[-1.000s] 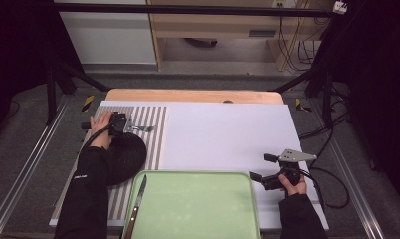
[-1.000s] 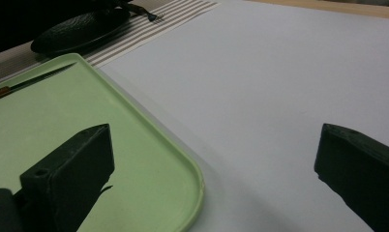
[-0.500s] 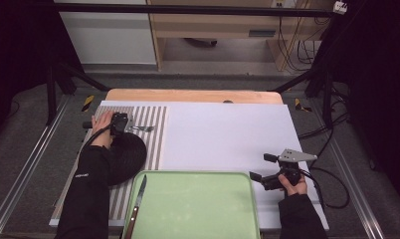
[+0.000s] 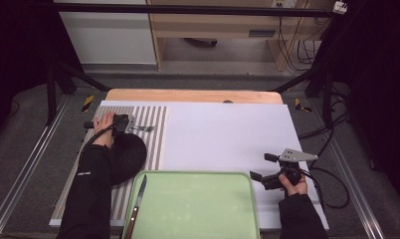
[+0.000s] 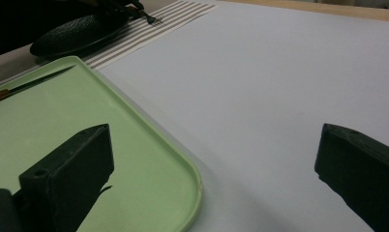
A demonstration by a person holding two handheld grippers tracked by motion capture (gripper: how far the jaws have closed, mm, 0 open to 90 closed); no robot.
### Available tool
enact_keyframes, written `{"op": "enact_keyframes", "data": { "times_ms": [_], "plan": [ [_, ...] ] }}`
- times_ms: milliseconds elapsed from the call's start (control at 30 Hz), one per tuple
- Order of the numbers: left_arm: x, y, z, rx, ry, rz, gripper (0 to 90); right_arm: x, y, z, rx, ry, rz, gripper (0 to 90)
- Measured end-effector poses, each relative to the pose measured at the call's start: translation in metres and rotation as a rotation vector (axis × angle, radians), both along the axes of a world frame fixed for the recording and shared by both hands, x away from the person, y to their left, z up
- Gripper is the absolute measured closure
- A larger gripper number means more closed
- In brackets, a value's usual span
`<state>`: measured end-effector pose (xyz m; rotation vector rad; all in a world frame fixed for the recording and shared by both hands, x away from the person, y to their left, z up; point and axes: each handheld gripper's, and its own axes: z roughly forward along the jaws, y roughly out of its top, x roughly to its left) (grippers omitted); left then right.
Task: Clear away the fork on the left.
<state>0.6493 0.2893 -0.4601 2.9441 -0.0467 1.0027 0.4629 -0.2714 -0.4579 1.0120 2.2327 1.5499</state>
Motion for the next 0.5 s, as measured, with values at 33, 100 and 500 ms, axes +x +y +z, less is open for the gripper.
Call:
{"op": "enact_keyframes", "data": {
  "times_ms": [33,100,500],
  "plan": [
    [-0.0003,-0.0006,-0.0003,0.007,0.001,-0.006,73.4,0.0001,0.0000,-0.0002,-0.003,0.000,0.000,0.6],
    [-0.0009,-0.0019,-0.0006,0.023,-0.002,-0.012,74.2,0.0002,0.0001,-0.0004,-0.005,0.002,-0.002,0.6],
    [-0.0040,-0.0064,-0.0017,0.077,-0.021,-0.011,76.5,-0.0003,-0.0005,0.0004,-0.002,0.000,-0.001,0.6]
  ]
}}
